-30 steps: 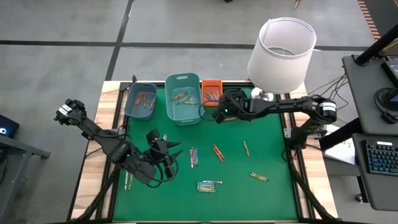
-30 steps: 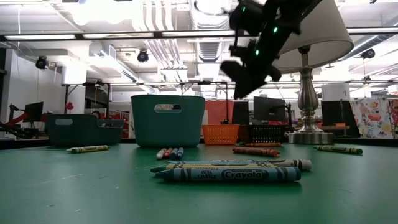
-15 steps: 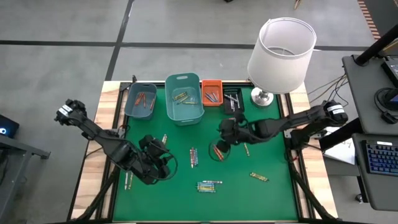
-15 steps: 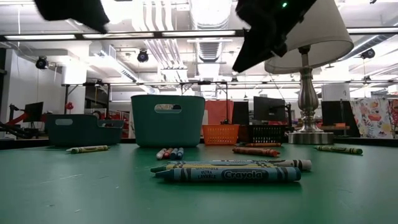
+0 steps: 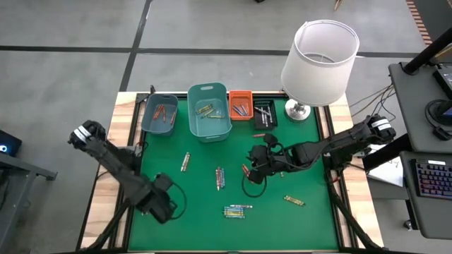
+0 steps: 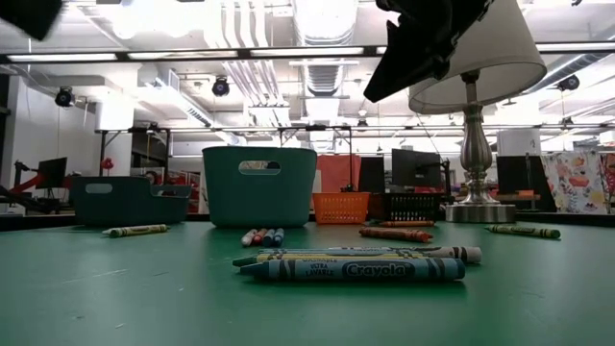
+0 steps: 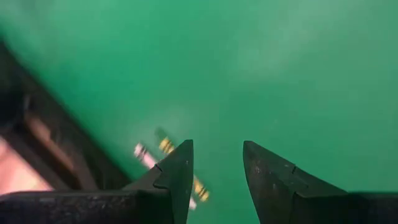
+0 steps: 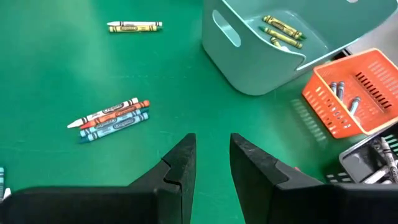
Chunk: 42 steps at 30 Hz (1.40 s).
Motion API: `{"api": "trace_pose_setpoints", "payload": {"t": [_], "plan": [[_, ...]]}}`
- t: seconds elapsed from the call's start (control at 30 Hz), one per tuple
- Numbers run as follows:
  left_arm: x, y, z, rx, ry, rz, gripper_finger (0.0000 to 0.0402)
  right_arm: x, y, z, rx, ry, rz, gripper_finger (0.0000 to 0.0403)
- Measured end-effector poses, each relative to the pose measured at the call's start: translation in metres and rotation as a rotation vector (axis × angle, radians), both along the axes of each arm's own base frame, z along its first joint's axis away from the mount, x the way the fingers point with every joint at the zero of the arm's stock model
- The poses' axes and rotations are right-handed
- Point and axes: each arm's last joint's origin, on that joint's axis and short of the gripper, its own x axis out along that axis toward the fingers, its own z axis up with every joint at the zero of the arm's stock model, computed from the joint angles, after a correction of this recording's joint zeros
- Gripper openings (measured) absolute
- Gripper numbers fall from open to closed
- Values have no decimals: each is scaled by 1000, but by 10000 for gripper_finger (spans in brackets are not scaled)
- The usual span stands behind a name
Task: Sort crayons
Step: Put the green crayon into the green bin
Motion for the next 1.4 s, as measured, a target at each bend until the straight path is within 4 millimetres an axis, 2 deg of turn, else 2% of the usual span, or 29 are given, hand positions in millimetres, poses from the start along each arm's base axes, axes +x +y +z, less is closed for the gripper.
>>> {"api": "trace_pose_setpoints", "payload": {"t": [0.17,0.27,0.7,0.9,1.4], "plan": [[-15,-23,-14,40,44,61,123,0,0,0,0,0,-1,89],[-21,-30,-19,70,54,83,123,0,0,0,4,-2,-4,89],[-34,-21,-40,139,40,162,105,-1,4,-3,21,-7,-8,89],[-37,-24,-54,92,6,167,96,-3,5,-7,23,4,-9,89],[-54,-28,-75,113,-4,220,95,-3,5,-8,20,4,-11,89]]}}
